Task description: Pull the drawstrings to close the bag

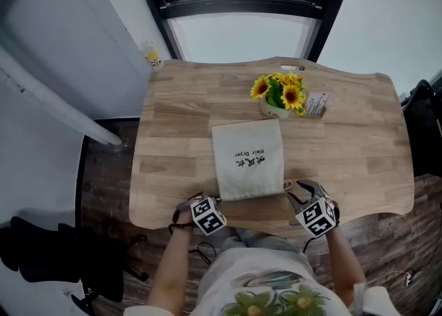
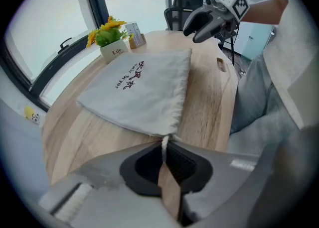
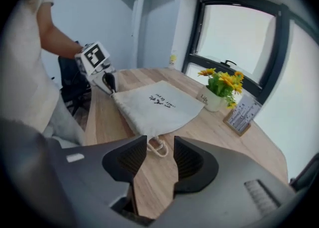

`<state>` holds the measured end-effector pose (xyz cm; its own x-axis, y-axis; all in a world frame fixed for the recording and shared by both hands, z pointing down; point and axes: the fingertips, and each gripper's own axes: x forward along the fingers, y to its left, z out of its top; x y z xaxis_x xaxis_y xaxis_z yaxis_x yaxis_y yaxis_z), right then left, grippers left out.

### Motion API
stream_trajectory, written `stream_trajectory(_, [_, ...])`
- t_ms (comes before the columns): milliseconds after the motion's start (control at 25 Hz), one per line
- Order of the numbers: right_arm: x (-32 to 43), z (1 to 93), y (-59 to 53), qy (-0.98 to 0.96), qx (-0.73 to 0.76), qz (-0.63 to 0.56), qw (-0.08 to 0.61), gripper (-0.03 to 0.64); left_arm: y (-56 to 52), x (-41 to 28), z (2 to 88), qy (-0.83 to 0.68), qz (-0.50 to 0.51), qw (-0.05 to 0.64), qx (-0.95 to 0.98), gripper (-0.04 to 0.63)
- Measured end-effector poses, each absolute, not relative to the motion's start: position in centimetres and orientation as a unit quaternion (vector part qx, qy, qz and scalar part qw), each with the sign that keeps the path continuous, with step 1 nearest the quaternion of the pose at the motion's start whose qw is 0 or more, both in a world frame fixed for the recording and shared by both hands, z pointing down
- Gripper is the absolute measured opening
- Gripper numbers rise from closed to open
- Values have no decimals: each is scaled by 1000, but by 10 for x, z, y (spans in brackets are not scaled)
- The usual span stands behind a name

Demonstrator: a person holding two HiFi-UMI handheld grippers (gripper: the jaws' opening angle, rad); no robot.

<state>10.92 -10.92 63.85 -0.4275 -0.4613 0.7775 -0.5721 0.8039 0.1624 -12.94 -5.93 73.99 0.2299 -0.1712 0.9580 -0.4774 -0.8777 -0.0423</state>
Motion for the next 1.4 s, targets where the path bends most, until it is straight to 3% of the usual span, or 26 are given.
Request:
stream_trajectory(360, [107,684,-98,-815,150,-12,560,167,-59,-128,738,-225,564,210,766,11])
stream_trajectory(640, [114,704,-110,-780,118,-71,611,141,-59,-126,739,-219,597,212,742,11])
stream_trajectory(1160, [109,716,-101,-770,9,-94,631,81,-58,-126,739,-204,603,218,739,11])
stream_trajectory(1400, [109,719,-93,-771,-34,13,636,28,-58,-125,739,-208,598,222,741,11])
